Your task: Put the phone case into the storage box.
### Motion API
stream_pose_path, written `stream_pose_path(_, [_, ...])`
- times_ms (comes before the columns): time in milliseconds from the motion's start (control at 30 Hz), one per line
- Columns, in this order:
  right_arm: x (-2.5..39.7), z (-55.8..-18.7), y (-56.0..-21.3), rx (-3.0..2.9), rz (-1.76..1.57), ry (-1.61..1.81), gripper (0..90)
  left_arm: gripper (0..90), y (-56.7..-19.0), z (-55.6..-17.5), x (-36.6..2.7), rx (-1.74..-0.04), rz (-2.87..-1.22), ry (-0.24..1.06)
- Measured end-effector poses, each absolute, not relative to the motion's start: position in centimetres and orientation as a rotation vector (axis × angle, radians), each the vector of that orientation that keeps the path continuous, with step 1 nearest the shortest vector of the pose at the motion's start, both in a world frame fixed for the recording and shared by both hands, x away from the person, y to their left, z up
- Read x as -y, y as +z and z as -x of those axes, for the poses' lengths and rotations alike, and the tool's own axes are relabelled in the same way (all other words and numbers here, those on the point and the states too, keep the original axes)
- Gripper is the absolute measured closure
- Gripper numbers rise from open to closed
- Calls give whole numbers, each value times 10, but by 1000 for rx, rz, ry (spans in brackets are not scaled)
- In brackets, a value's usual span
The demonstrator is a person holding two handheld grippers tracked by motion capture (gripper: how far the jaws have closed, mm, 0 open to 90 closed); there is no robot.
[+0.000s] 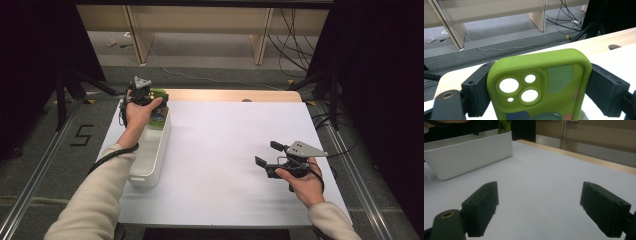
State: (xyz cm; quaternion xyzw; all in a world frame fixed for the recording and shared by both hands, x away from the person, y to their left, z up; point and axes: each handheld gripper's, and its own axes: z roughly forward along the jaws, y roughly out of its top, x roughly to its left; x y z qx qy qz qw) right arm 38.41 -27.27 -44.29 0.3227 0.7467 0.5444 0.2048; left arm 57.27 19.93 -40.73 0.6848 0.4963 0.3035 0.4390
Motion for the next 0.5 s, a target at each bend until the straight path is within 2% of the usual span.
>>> stream_pose_path(500, [273,-384,-442,-2085,-903,1513,162,153,-411,-572,-199,-1239,-1710,747])
